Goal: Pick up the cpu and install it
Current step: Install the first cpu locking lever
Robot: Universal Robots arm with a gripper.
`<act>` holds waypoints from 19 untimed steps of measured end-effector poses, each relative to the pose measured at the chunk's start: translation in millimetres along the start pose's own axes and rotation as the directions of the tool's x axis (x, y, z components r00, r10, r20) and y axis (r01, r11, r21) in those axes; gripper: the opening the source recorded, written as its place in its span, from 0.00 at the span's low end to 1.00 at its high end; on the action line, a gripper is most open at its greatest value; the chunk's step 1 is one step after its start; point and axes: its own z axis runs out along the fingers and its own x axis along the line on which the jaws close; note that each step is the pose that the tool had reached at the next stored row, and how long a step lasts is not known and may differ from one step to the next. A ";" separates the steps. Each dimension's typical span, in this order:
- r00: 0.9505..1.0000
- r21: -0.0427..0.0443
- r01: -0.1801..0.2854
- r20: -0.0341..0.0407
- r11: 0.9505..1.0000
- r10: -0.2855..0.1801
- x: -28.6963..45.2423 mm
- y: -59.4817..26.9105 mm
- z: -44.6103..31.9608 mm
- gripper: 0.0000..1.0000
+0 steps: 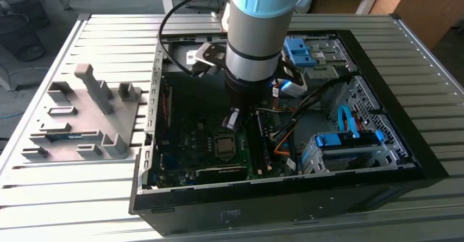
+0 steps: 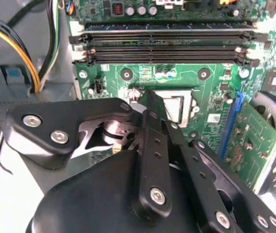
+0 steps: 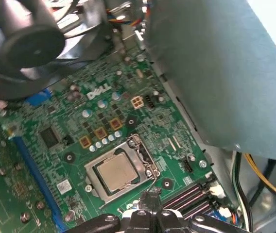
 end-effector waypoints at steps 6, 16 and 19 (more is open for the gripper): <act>0.996 -0.001 0.088 -0.009 0.996 -0.088 0.0 -0.1 2.5 0.10; 0.989 -0.023 0.145 -0.021 0.989 -0.145 3.8 -2.8 15.9 0.10; 0.987 -0.028 0.161 -0.024 0.987 -0.161 4.7 -3.5 19.2 0.10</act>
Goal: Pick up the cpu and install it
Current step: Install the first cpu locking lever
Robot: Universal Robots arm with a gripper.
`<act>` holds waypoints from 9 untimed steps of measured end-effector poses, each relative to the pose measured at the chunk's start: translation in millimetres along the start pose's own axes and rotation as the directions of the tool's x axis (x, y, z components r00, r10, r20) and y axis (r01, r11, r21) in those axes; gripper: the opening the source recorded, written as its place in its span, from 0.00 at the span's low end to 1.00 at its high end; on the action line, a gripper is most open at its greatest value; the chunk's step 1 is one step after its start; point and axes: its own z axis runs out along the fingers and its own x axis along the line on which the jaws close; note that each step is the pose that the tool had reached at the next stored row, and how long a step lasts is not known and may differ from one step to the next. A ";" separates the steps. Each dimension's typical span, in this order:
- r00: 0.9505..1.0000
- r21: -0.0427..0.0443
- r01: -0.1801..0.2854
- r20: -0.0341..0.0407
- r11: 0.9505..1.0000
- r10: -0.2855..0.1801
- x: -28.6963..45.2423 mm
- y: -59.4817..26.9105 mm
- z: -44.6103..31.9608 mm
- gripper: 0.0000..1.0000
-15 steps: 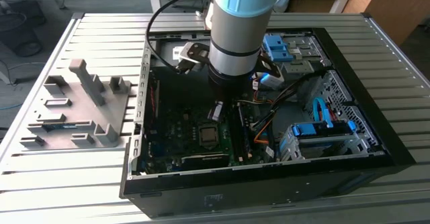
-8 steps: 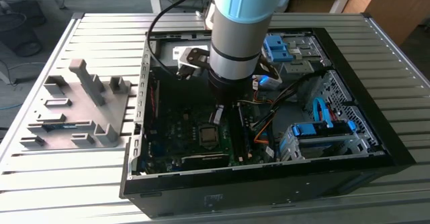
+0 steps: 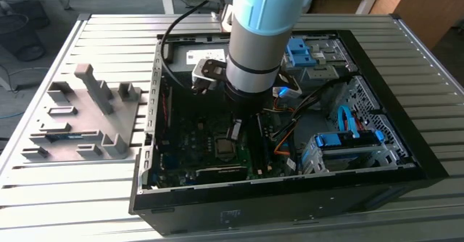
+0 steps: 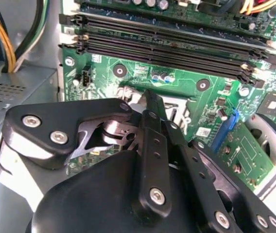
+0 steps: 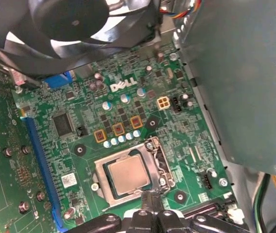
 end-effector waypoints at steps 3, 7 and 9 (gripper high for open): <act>1.000 -0.004 0.015 -0.003 1.000 -0.015 0.9 -0.6 3.6 0.10; 1.000 -0.007 0.030 -0.006 1.000 -0.030 3.8 -2.0 9.0 0.10; 0.999 -0.007 0.035 -0.006 0.999 -0.035 6.7 -3.2 11.1 0.10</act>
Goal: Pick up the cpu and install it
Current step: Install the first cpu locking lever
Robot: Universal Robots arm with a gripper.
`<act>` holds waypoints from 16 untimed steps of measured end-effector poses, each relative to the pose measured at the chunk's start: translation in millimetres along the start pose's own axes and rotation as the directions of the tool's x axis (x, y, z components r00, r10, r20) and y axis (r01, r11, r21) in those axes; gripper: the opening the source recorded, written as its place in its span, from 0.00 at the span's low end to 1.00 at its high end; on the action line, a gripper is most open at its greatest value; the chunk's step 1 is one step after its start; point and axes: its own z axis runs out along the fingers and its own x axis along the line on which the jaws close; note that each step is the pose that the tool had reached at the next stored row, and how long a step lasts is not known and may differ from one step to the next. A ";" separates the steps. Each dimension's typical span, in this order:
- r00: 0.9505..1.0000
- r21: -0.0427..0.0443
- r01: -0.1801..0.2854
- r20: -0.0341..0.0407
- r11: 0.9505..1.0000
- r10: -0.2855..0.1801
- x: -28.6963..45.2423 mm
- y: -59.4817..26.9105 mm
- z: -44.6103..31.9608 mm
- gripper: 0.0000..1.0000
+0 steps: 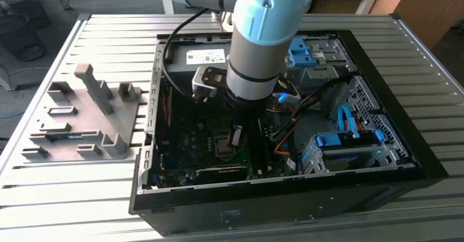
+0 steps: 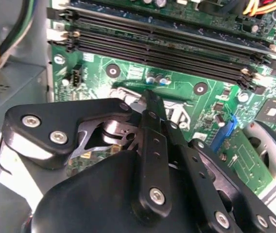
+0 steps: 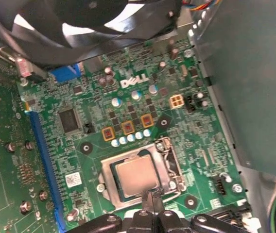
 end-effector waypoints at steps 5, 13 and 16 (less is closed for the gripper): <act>1.000 0.000 0.010 -0.001 1.000 -0.010 7.8 -2.7 3.5 0.10; 1.000 0.000 0.025 -0.002 1.000 -0.025 18.6 -6.1 5.3 0.10; 1.000 0.000 0.029 -0.002 1.000 -0.029 19.9 -6.9 5.7 0.10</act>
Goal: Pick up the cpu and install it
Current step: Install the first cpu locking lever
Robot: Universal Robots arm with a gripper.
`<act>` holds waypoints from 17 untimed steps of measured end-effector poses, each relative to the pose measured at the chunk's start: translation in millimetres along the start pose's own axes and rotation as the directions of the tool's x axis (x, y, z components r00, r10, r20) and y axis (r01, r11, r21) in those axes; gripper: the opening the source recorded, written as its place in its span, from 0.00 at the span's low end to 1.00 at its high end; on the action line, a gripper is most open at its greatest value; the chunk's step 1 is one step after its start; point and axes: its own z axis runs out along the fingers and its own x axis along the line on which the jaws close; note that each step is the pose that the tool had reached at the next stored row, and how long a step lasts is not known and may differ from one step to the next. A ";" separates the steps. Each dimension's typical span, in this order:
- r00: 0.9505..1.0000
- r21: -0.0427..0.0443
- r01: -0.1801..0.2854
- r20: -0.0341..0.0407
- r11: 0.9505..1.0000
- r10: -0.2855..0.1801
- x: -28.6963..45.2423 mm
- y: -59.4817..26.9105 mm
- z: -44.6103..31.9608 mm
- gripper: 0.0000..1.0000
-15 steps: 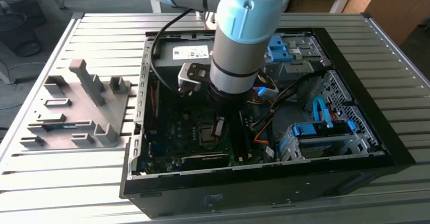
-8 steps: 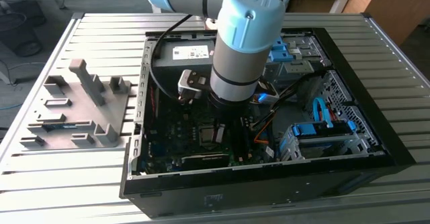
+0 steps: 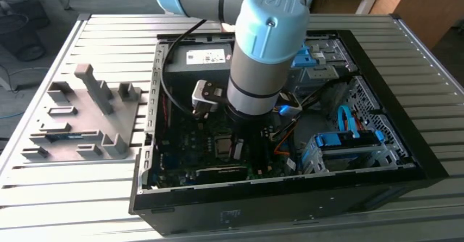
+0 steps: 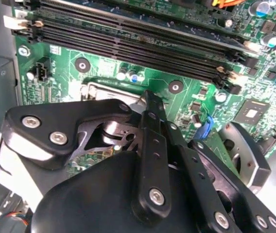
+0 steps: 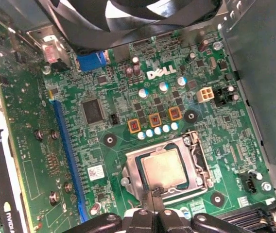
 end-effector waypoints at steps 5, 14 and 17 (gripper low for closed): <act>1.000 0.000 0.005 0.000 1.000 -0.005 0.1 -3.0 1.8 0.10; 1.000 -0.002 0.011 0.005 1.000 -0.011 -1.5 -9.5 2.8 0.10; 1.000 -0.005 0.012 0.017 1.000 -0.012 -1.5 -9.7 3.0 0.10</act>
